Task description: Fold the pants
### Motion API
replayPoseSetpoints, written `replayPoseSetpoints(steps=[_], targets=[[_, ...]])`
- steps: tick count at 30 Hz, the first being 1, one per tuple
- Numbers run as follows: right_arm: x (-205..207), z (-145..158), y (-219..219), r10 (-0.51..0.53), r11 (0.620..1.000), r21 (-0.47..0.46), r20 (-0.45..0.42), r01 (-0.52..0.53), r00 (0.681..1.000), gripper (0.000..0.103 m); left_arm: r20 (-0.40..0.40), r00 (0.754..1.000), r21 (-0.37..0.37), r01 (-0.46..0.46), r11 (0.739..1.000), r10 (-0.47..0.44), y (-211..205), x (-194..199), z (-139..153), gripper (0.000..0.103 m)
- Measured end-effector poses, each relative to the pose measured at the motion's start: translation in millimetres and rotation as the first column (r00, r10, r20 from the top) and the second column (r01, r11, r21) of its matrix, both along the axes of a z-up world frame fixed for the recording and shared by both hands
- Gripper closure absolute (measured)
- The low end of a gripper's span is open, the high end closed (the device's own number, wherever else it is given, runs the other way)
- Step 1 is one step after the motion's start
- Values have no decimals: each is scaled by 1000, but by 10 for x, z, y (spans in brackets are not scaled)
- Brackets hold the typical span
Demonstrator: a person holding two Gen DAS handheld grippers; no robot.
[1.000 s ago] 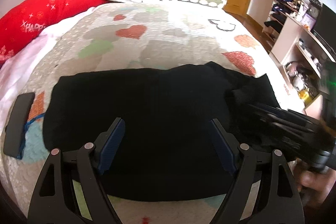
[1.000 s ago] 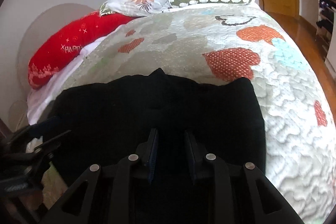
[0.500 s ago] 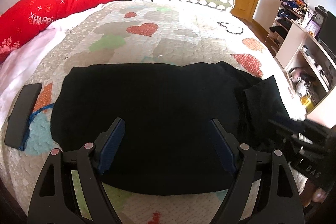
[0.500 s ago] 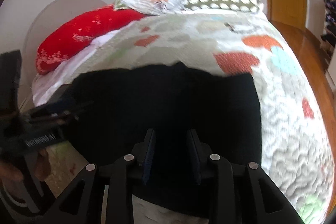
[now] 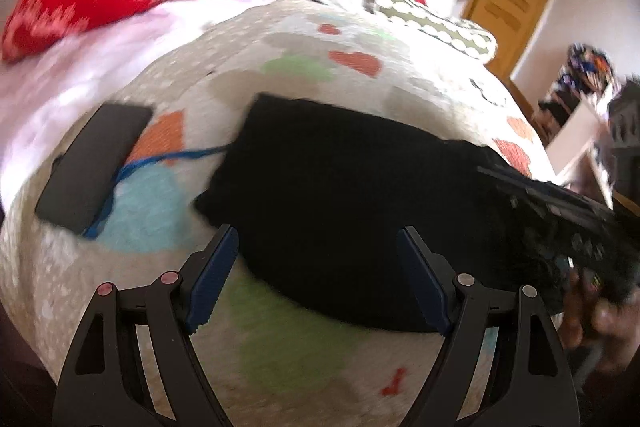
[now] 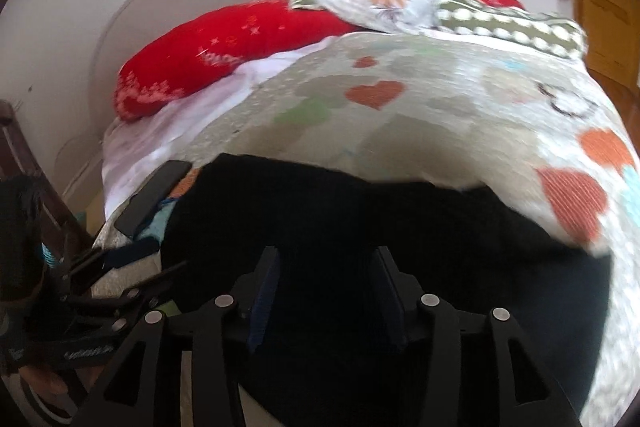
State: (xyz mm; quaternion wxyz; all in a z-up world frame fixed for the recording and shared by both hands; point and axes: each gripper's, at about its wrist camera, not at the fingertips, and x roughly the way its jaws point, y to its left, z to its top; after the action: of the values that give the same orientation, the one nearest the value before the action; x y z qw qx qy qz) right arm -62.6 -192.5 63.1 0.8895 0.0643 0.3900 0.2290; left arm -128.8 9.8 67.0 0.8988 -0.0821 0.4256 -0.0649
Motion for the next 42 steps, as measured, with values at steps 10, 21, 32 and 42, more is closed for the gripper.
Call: replayPoseSetpoints(steps=[10,21,32,42], targets=[[765,-65,735,144,986,-73,-46,-147,988,37,-59,991,-100,-129,987,124,399,104,-227,21],[1245,-245,1342,330,933,-120,-83,-338,940,32,-75,993,-169,-106,980,95,349,306,-366,15],[1019,189,727,263,949,167,39,-266,964,76,167,986,-162,45,986,-18,52,46,288,80],[-58,512,-1227,-235,907,370,52,200,971,29,267,880,-32,415,909,-393,-1260,-326,502,83]])
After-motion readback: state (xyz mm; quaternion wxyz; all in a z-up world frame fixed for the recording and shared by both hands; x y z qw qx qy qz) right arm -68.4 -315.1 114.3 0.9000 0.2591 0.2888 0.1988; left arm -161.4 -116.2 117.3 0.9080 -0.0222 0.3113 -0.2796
